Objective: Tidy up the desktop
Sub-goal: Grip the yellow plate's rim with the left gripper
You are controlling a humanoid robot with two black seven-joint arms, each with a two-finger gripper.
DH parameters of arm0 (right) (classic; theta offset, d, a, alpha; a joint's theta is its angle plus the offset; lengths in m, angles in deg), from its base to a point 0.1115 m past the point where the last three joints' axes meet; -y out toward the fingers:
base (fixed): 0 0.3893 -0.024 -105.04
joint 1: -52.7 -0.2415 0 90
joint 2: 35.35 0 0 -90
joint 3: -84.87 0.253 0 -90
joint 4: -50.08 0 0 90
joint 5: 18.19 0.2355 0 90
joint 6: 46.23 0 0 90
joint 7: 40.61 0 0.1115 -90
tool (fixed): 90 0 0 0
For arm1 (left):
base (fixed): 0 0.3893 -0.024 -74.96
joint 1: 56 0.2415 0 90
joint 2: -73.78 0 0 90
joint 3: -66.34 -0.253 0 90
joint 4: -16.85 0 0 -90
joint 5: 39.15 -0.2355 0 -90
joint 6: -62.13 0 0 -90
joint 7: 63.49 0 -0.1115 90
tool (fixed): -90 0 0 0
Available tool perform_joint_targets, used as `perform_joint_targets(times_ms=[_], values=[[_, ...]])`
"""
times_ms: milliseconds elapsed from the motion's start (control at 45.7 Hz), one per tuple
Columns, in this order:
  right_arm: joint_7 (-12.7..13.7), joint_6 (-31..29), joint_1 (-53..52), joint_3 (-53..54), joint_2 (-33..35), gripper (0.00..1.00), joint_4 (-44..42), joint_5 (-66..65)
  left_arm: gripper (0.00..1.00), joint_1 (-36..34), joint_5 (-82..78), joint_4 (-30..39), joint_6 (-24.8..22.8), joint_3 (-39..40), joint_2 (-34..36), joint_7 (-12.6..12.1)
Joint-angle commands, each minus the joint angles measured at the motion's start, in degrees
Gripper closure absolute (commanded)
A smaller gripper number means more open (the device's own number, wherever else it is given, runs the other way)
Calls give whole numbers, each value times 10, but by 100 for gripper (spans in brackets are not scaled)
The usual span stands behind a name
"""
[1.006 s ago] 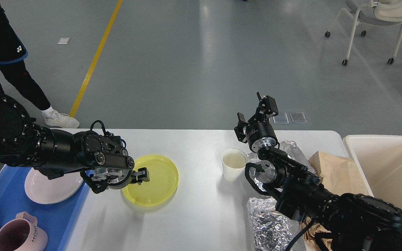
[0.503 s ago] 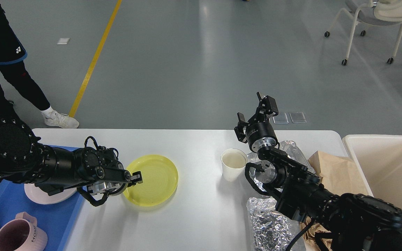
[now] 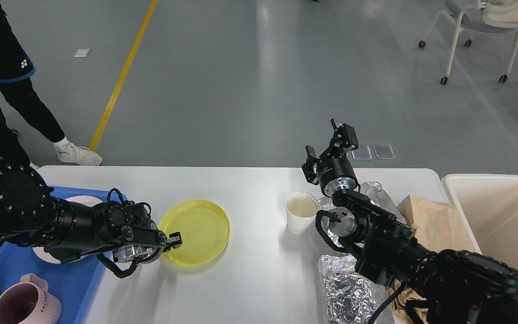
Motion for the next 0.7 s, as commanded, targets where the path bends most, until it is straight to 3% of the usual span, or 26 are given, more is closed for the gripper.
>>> perform_joint_targets(times_ms=[0,241,416,678], values=[[0,0,0,0,0,0,0,0,47,1,0,0,26,0,0,3],[0,0,0,0,0,0,0,0,57,6,0,0,32,0,0,3],[0,0,0,0,0,0,0,0,70,12,0,0,32,0,-1,3],[0,0,0,0,0,0,0,0,76,15,-1,0,32,0,-1,21]])
